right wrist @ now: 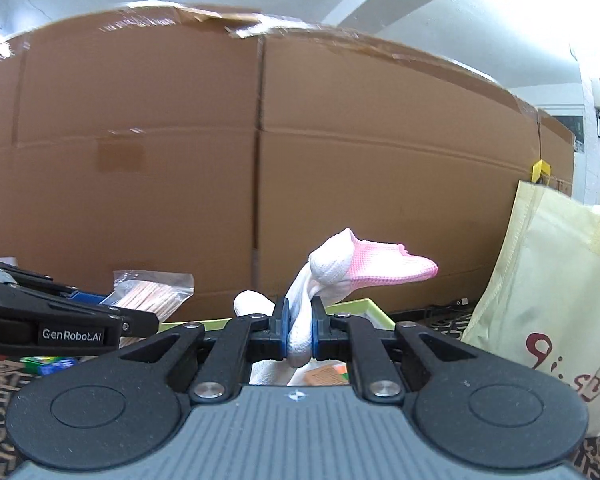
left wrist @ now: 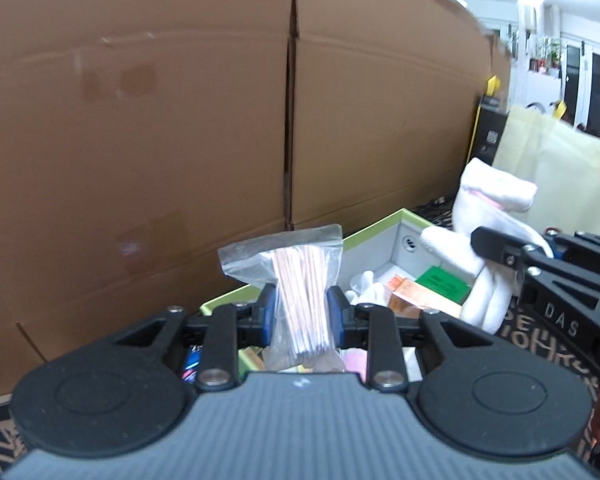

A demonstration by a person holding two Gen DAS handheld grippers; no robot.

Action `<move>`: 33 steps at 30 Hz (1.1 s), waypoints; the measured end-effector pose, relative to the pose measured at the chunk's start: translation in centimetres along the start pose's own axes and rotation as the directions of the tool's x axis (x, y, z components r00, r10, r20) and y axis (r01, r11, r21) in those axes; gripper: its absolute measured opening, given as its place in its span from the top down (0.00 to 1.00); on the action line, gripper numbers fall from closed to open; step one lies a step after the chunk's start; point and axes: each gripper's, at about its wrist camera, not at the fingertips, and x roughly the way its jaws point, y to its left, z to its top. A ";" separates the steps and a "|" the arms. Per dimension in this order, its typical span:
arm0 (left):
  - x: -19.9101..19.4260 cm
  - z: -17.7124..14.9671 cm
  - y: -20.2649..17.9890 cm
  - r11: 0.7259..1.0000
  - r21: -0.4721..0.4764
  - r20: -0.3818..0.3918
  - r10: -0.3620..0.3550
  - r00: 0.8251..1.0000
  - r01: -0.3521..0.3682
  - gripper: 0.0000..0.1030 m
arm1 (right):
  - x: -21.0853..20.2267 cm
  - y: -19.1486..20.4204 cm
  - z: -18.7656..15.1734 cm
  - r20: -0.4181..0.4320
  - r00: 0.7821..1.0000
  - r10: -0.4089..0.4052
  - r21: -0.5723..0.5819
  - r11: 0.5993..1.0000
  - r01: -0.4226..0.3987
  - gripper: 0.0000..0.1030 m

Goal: Organize objects
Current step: 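Carry the sock and swab bag into the lime-green box and release them, then grasp the blue medicine box with the right gripper while the left grasps the green floral box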

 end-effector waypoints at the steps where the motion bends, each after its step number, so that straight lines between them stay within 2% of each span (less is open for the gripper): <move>1: 0.8 0.0 -0.1 1.000 0.001 -0.005 0.005 1.000 -0.005 0.74 | 0.8 -0.4 -0.2 -0.006 1.000 -0.006 0.006 1.000 0.006 0.88; 6: 4.5 -0.3 -0.3 1.000 0.019 -0.029 0.021 0.999 -0.021 0.73 | 4.6 -2.4 -1.5 -0.047 0.999 -0.012 0.050 0.999 0.014 0.88; 8: 5.5 -0.7 -0.1 1.000 0.027 -0.021 0.016 1.000 -0.015 0.57 | 6.2 -2.8 -2.3 -0.081 0.997 -0.009 0.054 0.998 0.013 0.83; 9: 5.8 -1.0 0.0 0.999 0.033 -0.014 0.013 1.000 -0.013 0.27 | 7.3 -3.0 -2.7 -0.125 0.992 0.002 0.048 0.999 0.004 0.65; 10: 5.7 -1.3 0.2 0.999 0.028 0.000 0.033 0.999 -0.033 0.07 | 8.3 -3.1 -3.1 -0.173 0.985 0.000 0.043 0.999 0.007 0.44; 12: 4.8 -2.3 0.6 0.998 0.025 0.062 0.064 0.996 -0.066 0.00 | 9.0 -3.2 -3.8 -0.213 0.976 -0.044 0.026 0.998 0.051 0.34; 14: 4.0 -2.9 0.9 0.997 0.048 0.069 0.060 0.996 -0.063 0.00 | 8.2 -3.4 -4.3 -0.178 0.982 -0.069 0.015 0.997 0.073 0.30; 15: 3.7 -2.9 0.9 0.996 0.051 0.064 0.064 0.996 -0.067 0.00 | 7.8 -3.5 -4.5 -0.166 0.983 -0.080 0.019 0.996 0.085 0.25; 19: 1.4 -3.4 1.8 0.997 0.044 0.060 0.061 0.996 -0.063 0.00 | 5.6 -3.3 -4.3 -0.142 0.986 -0.091 0.072 0.992 0.102 0.24; 27: -5.6 -5.5 6.8 0.987 -0.065 0.024 0.146 0.989 -0.144 0.00 | -1.6 0.5 -1.8 0.018 1.000 0.012 0.107 0.994 -0.014 0.16; 33: -10.3 -8.6 11.2 0.969 -0.152 0.004 0.199 0.980 -0.196 0.00 | -5.0 5.6 -1.9 0.043 0.988 0.149 0.039 0.988 -0.150 0.13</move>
